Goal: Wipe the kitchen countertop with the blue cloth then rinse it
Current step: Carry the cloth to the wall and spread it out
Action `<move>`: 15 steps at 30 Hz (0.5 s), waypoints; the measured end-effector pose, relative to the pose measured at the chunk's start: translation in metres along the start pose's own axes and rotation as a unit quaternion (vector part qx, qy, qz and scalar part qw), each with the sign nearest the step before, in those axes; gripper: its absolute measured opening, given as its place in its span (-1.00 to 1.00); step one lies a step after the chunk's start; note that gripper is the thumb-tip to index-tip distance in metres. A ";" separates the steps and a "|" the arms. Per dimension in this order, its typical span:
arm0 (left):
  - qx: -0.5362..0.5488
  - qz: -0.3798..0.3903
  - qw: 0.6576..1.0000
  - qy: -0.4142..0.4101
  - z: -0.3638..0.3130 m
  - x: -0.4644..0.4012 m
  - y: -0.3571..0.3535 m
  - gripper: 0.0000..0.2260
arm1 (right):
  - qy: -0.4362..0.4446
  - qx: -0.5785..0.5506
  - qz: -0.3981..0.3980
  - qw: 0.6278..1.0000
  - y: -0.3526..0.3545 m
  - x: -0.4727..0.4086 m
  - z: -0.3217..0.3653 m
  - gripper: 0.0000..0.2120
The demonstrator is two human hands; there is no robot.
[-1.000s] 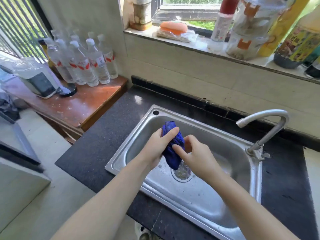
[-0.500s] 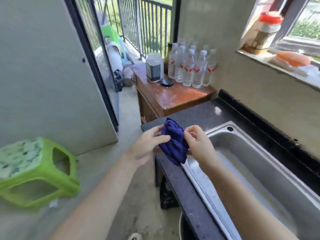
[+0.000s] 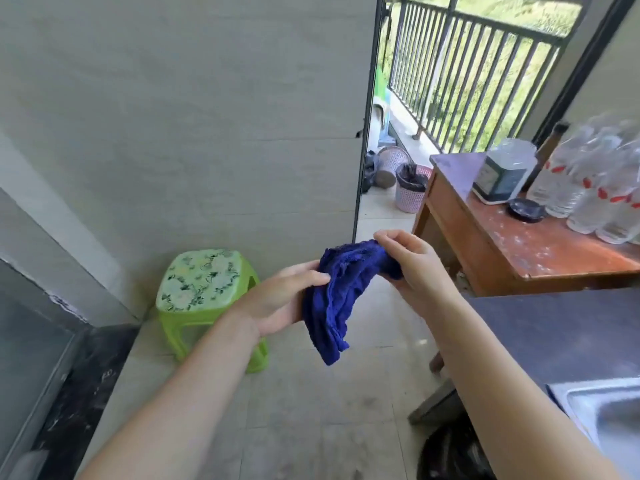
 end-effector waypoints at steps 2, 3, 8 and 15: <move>0.011 -0.036 0.999 -0.025 -0.018 -0.001 0.023 -0.64 | -0.007 -0.050 -0.039 0.998 -0.031 -0.018 0.000 -0.95; 0.024 -0.056 0.997 -0.045 -0.026 -0.004 0.033 -0.65 | -0.013 -0.055 -0.058 0.997 -0.044 -0.025 -0.002 -0.84; 0.091 -0.146 0.976 -0.133 -0.060 -0.030 0.075 -0.74 | -0.006 0.084 -0.030 0.996 -0.095 -0.044 -0.018 -0.66; 0.077 -0.218 0.959 -0.164 -0.094 -0.083 0.110 -0.88 | 0.055 0.243 -0.059 0.967 -0.089 -0.134 -0.005 -0.88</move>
Point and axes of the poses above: each hand's wrist, its own x-axis away from the middle knuckle, its own y-axis out of the back of the hand, z = x × y, the point moved 2 cm from there along -x, towards the middle knuckle, and after that the axes turned 10 degrees about x, right-handed, at the moved point
